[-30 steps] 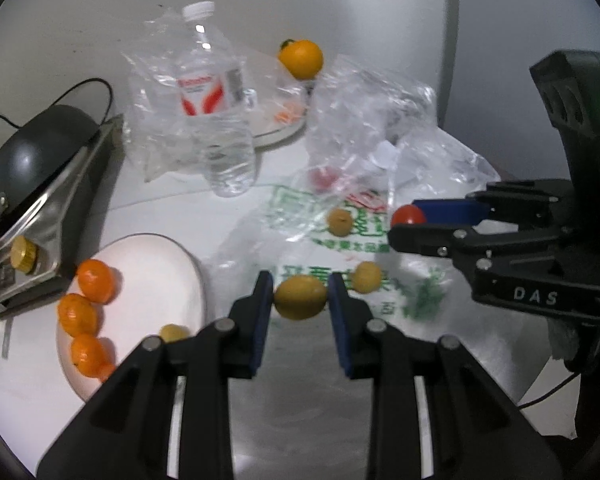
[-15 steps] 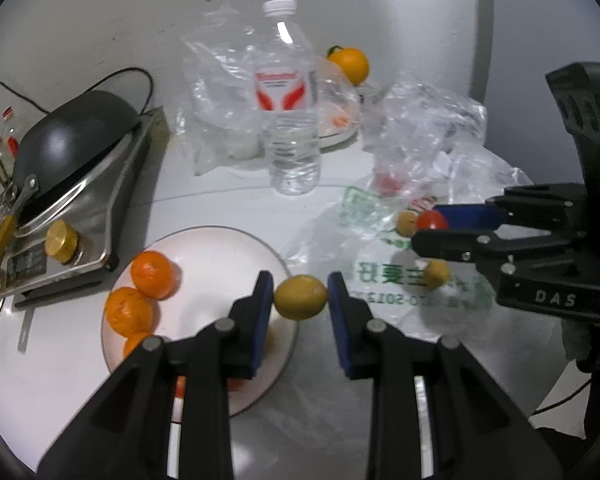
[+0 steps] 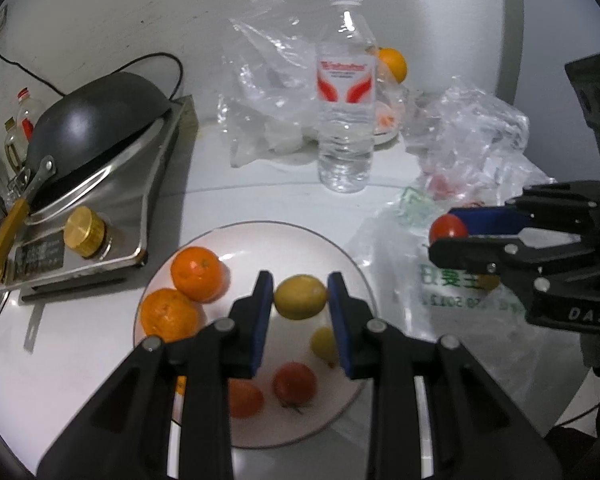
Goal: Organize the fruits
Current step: 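Carry the yellow fruit and the red tomato over the white plate, then open the left tool to drop the yellow fruit while the right tool releases the tomato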
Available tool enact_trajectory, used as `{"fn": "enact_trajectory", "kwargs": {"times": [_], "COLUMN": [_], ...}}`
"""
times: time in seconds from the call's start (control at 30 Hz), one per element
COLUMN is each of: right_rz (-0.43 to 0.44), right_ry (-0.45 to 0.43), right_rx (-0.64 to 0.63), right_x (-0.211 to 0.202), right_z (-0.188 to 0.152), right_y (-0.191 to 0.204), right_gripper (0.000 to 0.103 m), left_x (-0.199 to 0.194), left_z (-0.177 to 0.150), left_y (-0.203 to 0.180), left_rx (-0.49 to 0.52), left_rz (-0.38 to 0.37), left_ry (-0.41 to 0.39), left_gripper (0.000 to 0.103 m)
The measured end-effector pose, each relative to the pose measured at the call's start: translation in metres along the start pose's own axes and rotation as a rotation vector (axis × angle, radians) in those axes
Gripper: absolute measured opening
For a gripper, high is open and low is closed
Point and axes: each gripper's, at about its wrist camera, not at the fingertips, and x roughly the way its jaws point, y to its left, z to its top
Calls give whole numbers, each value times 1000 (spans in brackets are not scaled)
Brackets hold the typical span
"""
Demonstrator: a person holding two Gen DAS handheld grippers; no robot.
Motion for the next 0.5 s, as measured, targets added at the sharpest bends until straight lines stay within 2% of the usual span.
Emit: {"fn": "enact_trajectory", "kwargs": {"times": [0.5], "right_rz": [28], "right_ry": [30], "right_rx": [-29], "right_x": [36], "right_z": [21], "right_y": [12], "right_gripper": [32], "left_x": [47], "left_z": [13], "left_y": [26], "left_rx": [35], "left_rz": [20], "left_ry": [7], "left_gripper": [29]}}
